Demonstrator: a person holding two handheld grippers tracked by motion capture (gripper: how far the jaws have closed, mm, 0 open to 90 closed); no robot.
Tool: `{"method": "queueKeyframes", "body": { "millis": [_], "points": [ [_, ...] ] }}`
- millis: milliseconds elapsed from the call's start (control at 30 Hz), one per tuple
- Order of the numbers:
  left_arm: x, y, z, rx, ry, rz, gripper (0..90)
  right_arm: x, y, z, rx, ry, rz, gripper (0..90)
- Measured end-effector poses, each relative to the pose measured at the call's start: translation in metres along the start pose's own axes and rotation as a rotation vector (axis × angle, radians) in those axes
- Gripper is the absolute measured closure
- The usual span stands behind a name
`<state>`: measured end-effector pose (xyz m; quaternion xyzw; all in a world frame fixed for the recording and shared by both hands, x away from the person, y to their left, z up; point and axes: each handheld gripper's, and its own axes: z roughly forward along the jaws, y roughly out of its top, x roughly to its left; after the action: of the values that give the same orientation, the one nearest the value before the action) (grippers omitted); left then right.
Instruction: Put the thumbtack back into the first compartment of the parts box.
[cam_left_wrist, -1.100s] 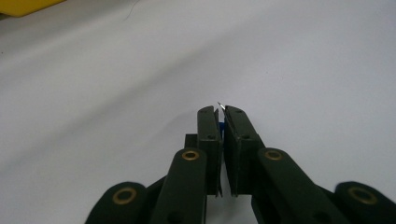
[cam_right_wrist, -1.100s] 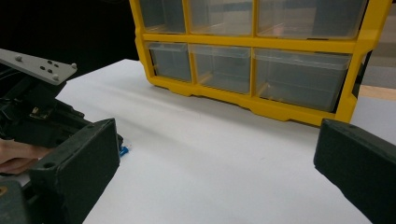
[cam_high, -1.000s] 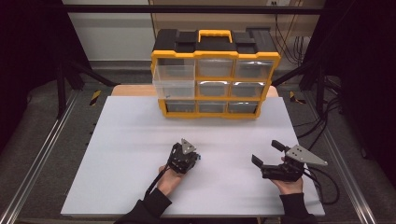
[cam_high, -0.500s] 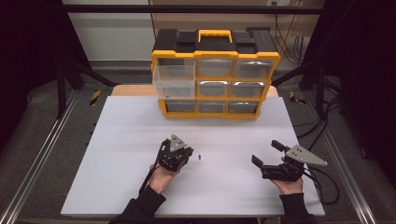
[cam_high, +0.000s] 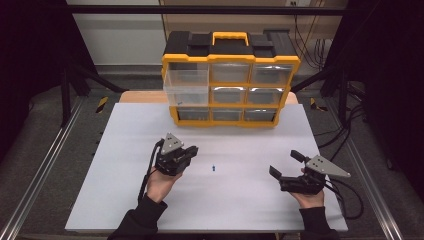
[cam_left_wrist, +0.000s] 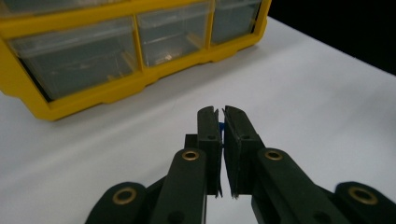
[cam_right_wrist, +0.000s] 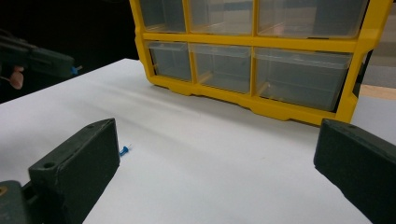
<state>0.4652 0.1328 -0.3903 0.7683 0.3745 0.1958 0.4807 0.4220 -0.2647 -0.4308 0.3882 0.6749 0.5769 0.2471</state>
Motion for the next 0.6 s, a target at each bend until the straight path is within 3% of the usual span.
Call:
{"method": "queueKeyframes", "body": {
  "millis": [267, 600],
  "points": [
    [0.01, 0.027, -0.026, -0.096, 0.0, -0.007, 84.7, 0.0, 0.0, 0.0, 0.004, -0.001, 0.003, 1.3],
    [0.018, 0.053, -0.044, -0.128, 0.023, 0.02, 84.7, 0.0, 0.0, 0.0, 0.004, -0.003, 0.0, 1.3]
  ]
}}
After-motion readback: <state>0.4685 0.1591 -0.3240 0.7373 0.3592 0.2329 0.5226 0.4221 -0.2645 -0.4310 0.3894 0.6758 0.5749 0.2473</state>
